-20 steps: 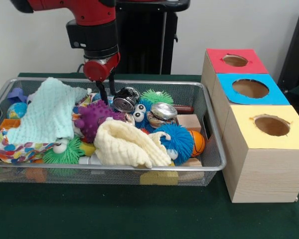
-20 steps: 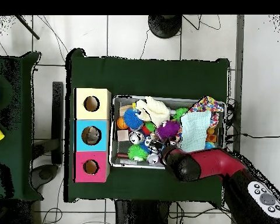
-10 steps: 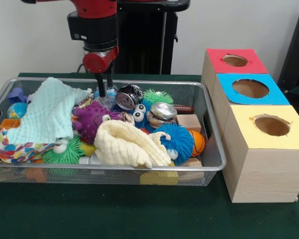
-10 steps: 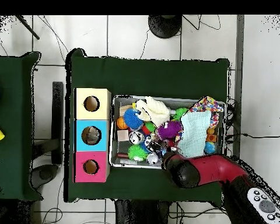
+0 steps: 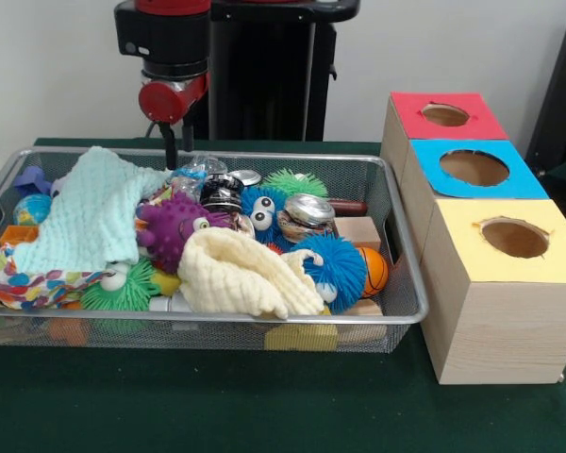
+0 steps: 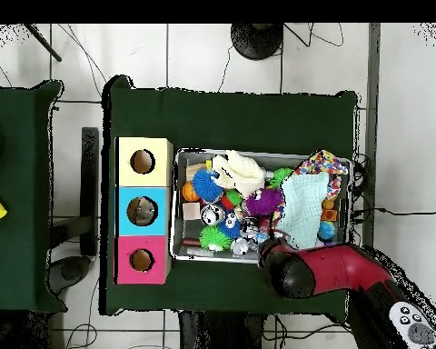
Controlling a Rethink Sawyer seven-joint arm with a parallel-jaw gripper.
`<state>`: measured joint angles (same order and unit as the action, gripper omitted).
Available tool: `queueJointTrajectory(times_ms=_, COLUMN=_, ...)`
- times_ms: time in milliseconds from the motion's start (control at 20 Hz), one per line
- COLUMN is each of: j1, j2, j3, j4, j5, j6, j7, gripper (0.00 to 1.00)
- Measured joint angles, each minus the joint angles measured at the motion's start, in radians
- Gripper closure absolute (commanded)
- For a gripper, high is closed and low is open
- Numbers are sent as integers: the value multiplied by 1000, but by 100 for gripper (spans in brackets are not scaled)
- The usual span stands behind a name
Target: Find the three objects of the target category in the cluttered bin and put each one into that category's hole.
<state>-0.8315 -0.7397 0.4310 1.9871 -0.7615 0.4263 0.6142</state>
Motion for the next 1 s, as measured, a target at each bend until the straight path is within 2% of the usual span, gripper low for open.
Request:
queueJointTrajectory(times_ms=650, j1=-1, j2=7, j3=-15, j4=0, j5=0, j6=0, j7=0, gripper=0)
queueJointTrajectory(times_ms=1000, j1=-40, j2=30, j3=67, j4=13, j5=0, j6=0, j7=0, gripper=0)
